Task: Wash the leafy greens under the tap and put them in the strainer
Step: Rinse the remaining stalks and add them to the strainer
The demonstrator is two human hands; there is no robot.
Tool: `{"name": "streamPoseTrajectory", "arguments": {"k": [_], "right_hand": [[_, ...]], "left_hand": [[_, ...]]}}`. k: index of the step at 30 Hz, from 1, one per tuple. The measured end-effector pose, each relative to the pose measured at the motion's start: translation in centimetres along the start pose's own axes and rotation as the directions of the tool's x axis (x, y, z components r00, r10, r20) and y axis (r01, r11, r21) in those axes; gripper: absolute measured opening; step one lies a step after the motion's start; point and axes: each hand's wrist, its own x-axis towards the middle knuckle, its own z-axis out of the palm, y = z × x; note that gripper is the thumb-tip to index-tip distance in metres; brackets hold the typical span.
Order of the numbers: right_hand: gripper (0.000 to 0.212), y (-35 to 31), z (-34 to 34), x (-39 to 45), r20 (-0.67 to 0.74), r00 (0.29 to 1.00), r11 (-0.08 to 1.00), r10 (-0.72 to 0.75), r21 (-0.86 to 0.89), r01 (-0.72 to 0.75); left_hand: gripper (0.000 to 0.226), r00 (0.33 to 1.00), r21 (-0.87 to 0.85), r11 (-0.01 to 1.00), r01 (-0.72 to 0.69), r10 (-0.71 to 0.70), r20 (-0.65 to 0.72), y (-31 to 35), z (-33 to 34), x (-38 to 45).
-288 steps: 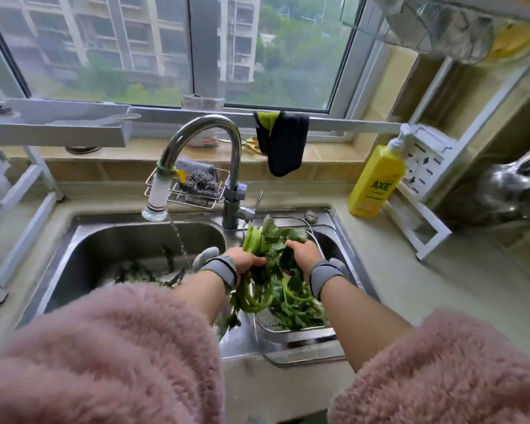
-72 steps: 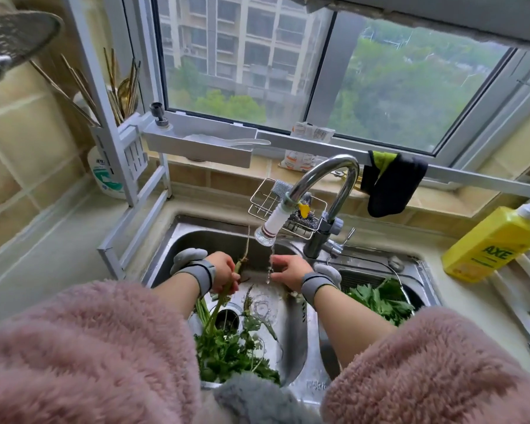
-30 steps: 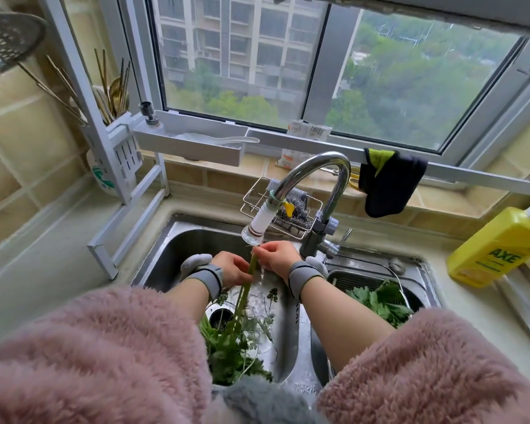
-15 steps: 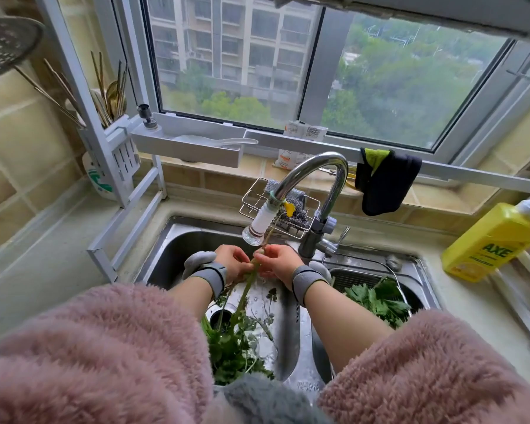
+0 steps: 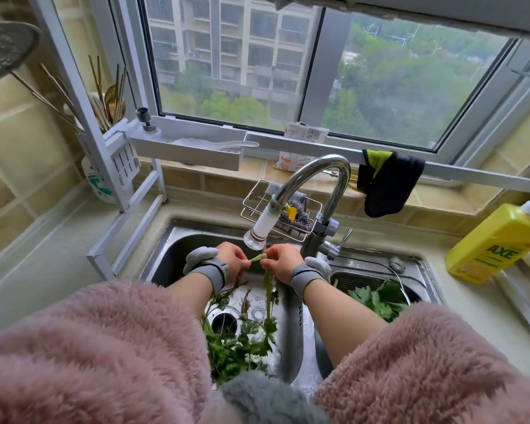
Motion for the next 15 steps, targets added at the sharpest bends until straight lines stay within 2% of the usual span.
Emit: {"name": "streamPoseTrajectory", "arguments": {"k": [5, 7, 10, 12, 15], "right_hand": [[0.016, 0.5, 0.0, 0.3, -0.058, 0.98, 0.982, 0.188, -0.024, -0.19], [0.018, 1.4, -0.2, 0.5, -0.025, 0.967, 0.965, 0.252, 0.085, -0.249], [0.024, 1.5, -0.3, 0.1, 0.111, 0.968, 0.861, 0.223, 0.444, -0.25], [0.017, 0.9, -0.6, -0.7, 0.124, 0.977, 0.821, 0.175, 0.528, -0.215], [0.015, 0.2, -0.5, -1.1, 0.09, 0.993, 0.842, 0.08, 0.527, -0.116]], "left_hand": [[0.026, 0.997, -0.043, 0.998, 0.046, -0.044, 0.059, 0.4, 0.3, -0.4], [0.026, 0.997, -0.067, 0.996, 0.056, -0.052, 0.063, -0.1, 0.0, -0.4], [0.024, 0.998, -0.12, 0.992, 0.035, -0.028, 0.06, -0.3, -0.3, -0.1], [0.024, 0.999, -0.145, 0.989, 0.023, -0.015, 0.051, -0.1, 0.1, 0.0], [0.023, 0.999, -0.17, 0.985, 0.004, 0.005, 0.051, 0.4, 0.5, -0.1]]}}
